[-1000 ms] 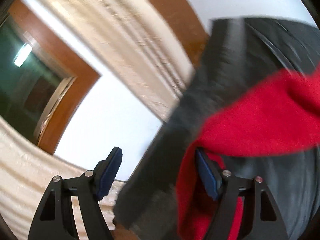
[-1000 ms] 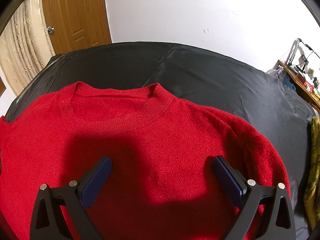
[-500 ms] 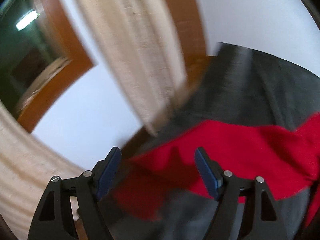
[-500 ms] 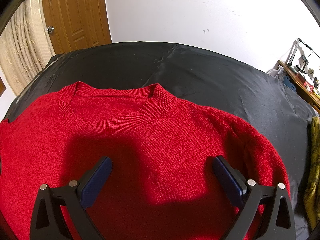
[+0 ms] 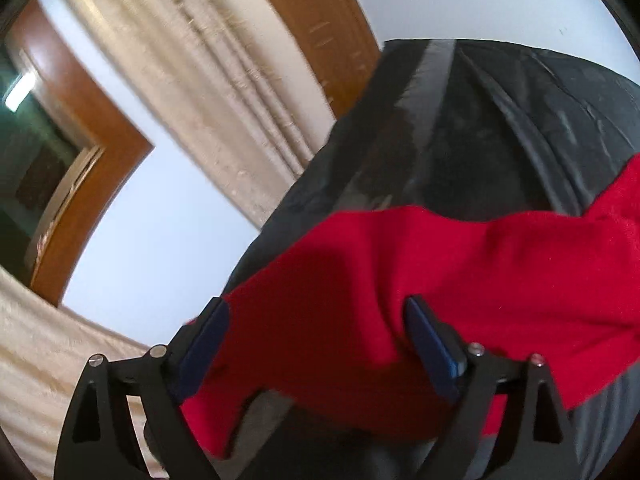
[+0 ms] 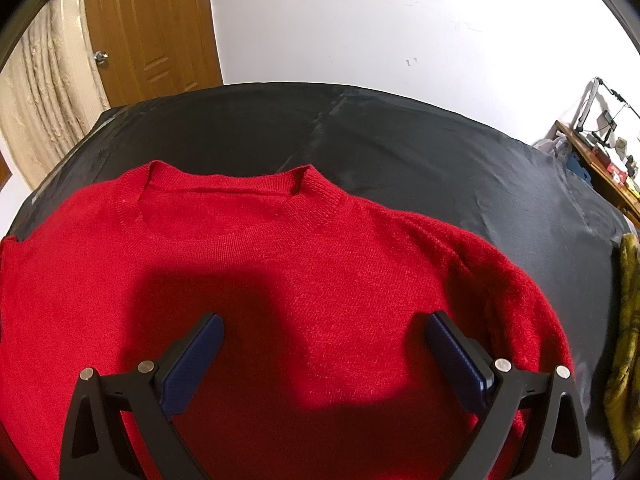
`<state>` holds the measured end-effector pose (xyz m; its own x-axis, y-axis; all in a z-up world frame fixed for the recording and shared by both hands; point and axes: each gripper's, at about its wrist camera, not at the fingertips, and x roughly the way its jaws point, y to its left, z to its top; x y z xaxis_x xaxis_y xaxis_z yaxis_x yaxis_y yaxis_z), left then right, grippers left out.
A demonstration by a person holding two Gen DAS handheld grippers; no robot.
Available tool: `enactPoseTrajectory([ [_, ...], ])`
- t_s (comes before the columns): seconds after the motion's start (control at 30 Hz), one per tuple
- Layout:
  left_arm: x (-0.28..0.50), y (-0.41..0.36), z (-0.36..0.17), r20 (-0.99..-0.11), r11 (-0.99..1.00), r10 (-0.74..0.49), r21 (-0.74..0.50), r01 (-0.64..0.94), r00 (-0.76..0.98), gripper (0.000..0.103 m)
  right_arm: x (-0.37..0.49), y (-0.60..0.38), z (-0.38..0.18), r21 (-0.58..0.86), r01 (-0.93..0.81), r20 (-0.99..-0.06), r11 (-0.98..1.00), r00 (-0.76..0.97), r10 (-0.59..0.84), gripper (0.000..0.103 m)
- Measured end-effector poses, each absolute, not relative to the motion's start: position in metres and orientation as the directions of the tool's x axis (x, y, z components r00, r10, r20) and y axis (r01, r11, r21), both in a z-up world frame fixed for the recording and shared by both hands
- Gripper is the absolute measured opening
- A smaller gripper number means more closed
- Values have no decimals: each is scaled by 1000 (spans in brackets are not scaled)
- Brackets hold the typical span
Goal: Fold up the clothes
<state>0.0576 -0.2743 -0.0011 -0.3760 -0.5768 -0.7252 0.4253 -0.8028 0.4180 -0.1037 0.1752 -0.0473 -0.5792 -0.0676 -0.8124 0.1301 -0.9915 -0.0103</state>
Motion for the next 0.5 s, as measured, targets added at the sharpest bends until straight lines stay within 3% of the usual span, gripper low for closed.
enactPoseTrajectory([
  [0.23, 80, -268, 0, -703, -778, -615, 466, 421, -357, 95, -103, 174, -47, -11, 131, -812, -991, -579, -67, 103],
  [0.5, 77, -271, 6, -738, -799, -575, 414, 436, -353, 96, -103, 173, -46, -12, 131, -812, -991, -580, -67, 103],
])
